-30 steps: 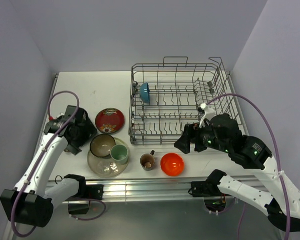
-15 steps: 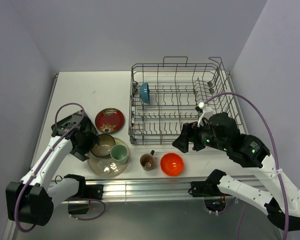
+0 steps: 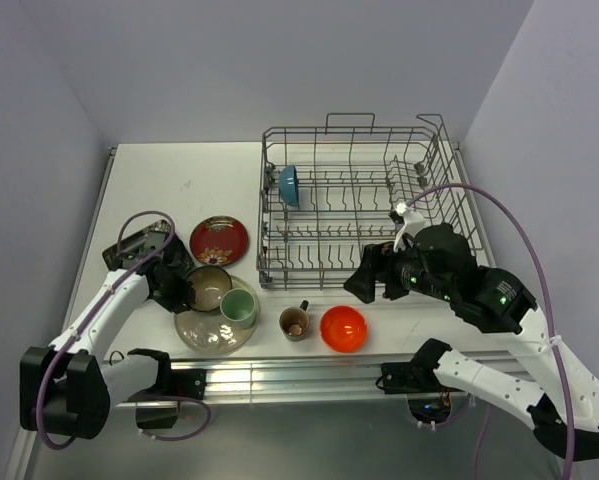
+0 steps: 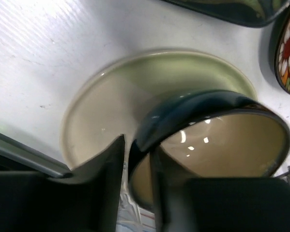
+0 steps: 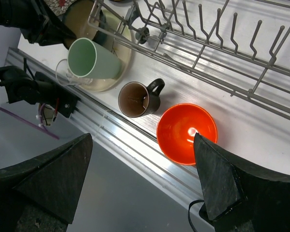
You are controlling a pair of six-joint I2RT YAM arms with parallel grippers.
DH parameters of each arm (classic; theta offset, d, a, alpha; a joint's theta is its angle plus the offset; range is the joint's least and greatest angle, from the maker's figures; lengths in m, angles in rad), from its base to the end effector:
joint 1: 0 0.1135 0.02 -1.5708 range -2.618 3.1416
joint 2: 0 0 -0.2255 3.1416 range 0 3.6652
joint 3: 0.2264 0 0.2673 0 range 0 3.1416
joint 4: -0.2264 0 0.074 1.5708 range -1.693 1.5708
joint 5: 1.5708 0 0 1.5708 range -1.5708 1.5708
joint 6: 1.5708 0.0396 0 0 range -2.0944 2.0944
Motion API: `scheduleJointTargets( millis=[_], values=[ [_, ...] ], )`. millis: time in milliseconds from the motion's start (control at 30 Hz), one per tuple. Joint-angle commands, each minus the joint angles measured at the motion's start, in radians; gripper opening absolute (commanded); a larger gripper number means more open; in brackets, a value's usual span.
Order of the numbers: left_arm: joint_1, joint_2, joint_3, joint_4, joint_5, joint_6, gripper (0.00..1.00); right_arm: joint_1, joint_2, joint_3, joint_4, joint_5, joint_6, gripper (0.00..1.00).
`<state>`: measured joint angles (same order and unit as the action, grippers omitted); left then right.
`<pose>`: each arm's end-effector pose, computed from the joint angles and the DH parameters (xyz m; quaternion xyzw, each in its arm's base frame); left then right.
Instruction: Load the mixed dishes into the dish rack
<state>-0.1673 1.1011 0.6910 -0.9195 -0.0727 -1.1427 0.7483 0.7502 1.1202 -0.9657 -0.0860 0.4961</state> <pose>0.2054 -0.0318 0.1555 -0.4687 0.8744 -0.0446 0.1173 0.1223 0.1182 0.3537 -0.1310 0.8731 0.3036 0.3582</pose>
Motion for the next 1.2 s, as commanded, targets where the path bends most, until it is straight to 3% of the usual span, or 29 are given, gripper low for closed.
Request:
scheduleJointTargets(
  millis=[0, 33, 67, 100, 367, 533, 700, 867, 967, 1167],
  values=[
    [0.009, -0.023, -0.013, 0.027, 0.025, 0.026, 0.24, 0.005, 0.015, 0.033, 0.05, 0.022, -0.01, 0.92],
    [0.012, -0.024, -0.013, 0.027, 0.028, 0.031, 0.17, 0.005, 0.02, 0.038, 0.051, 0.02, -0.014, 0.92],
    [0.014, -0.024, -0.012, 0.027, 0.03, 0.032, 0.03, 0.005, 0.027, 0.043, 0.051, 0.017, -0.017, 0.91],
    [0.02, -0.023, -0.004, 0.025, 0.031, 0.035, 0.0, 0.005, 0.041, 0.049, 0.053, 0.014, -0.021, 0.91],
    [0.029, -0.073, 0.134, -0.036, -0.013, 0.031, 0.0, 0.005, 0.171, 0.182, 0.033, 0.019, -0.103, 0.91],
    [0.028, -0.092, 0.429, -0.12, -0.024, 0.113, 0.0, 0.009, 0.302, 0.323, 0.007, -0.006, -0.181, 0.93],
    [0.022, -0.055, 0.605, -0.219, 0.062, 0.21, 0.0, 0.057, 0.431, 0.47, -0.03, -0.04, -0.287, 1.0],
    [-0.041, -0.081, 0.61, -0.257, 0.211, 0.23, 0.0, 0.172, 0.604, 0.67, -0.068, -0.047, -0.399, 0.99],
    [-0.092, -0.098, 0.57, -0.251, 0.275, 0.235, 0.0, 0.236, 0.697, 0.788, -0.09, -0.067, -0.468, 0.91],
    [-0.231, -0.093, 0.536, -0.282, 0.284, 0.227, 0.0, 0.427, 0.836, 0.88, -0.11, -0.025, -0.556, 0.88]
  ],
)
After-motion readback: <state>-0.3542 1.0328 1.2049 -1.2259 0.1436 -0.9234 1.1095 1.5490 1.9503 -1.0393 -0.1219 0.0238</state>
